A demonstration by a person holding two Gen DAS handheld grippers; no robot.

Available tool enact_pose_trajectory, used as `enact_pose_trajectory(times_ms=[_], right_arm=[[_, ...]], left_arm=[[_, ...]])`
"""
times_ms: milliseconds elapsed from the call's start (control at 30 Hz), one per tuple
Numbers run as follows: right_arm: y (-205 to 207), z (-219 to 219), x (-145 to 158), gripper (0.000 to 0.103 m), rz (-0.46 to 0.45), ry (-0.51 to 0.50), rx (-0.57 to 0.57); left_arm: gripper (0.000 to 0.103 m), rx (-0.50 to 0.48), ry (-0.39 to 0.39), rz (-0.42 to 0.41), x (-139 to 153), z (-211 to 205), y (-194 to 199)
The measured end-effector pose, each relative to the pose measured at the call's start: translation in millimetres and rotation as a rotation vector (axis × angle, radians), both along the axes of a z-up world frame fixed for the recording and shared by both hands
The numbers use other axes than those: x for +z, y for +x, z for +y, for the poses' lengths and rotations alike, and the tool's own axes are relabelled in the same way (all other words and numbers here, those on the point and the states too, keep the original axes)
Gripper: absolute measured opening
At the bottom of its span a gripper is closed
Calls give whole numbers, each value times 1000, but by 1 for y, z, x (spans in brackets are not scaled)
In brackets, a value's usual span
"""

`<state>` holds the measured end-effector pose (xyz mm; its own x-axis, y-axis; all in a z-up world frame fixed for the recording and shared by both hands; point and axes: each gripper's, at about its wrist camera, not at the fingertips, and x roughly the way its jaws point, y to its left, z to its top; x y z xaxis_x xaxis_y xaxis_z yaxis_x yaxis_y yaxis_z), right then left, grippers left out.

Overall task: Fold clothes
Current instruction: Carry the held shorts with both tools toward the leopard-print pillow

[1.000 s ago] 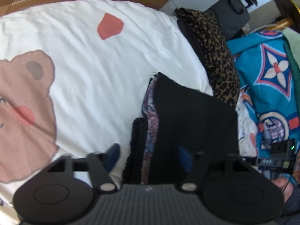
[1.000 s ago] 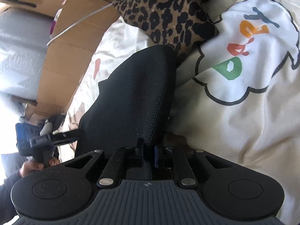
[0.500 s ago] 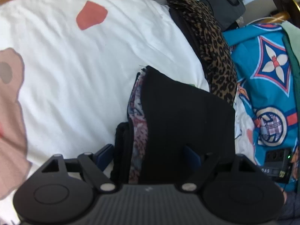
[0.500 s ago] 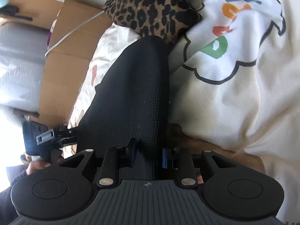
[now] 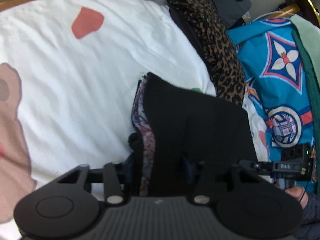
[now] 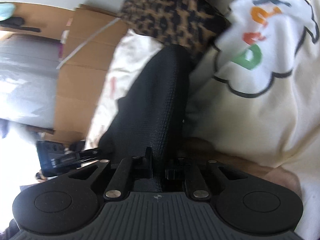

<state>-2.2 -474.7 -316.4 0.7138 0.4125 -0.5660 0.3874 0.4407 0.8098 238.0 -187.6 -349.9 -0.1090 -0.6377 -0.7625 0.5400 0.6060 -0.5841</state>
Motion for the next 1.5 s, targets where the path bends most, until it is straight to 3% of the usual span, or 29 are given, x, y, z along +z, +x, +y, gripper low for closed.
enact_pose_trajectory(times_ms=[100, 200, 300, 400, 467, 500, 567, 600, 633, 700, 833, 967, 1067, 1200, 1233, 1300, 1400, 1433, 1500], right_arm=[[0, 2, 5, 13, -7, -23, 12], [2, 1, 0, 16, 16, -37, 19], [3, -5, -7, 35, 35, -31, 14], [6, -10, -13, 35, 39, -16, 8], [8, -12, -17, 35, 41, -6, 5], [8, -13, -19, 35, 40, -1, 4], [9, -14, -21, 35, 31, 10, 5], [10, -14, -22, 34, 26, 17, 1], [11, -14, -23, 26, 22, 21, -1], [12, -14, -21, 11, 23, 16, -1], [13, -13, -18, 10, 26, 5, -2], [15, -12, -15, 10, 28, -5, -2], [16, -11, -13, 13, 30, -13, -2], [17, -9, -12, 16, 35, -16, -1], [18, -9, -12, 21, 38, -13, -1], [19, -8, -13, 31, 44, -7, 1], [21, -7, -15, 30, 52, 2, 3], [22, -6, -16, 28, 55, 5, 4], [23, -5, -17, 11, 60, 11, 5]], left_arm=[[47, -1, -1, -18, 5, 1, -3], [62, -3, 35, -20, -2, -4, 1], [73, 29, 19, 16, -11, -9, 5], [90, 28, -30, 24, -17, -14, 4], [94, 16, -47, 17, -19, -18, 0], [93, 10, -45, 13, -20, -20, 0], [80, 4, -37, 21, -20, -22, 0], [68, 9, -32, 34, -21, -21, 1], [59, 17, -27, 49, -23, -20, 3], [50, 28, -16, 54, -26, -19, 3], [37, 45, -12, 53, -21, -19, 1], [35, 66, -48, 35, -6, -15, -6], [38, 58, -24, 15, -6, -16, -7], [55, 107, -13, 114, -23, -12, 6], [63, 116, -22, 142, -28, -11, 9], [65, 120, -43, 174, -35, -9, 12], [60, 110, -53, 181, -37, -9, 13], [50, 99, -43, 164, -34, -10, 11], [42, 78, -24, 131, -29, -13, 8]])
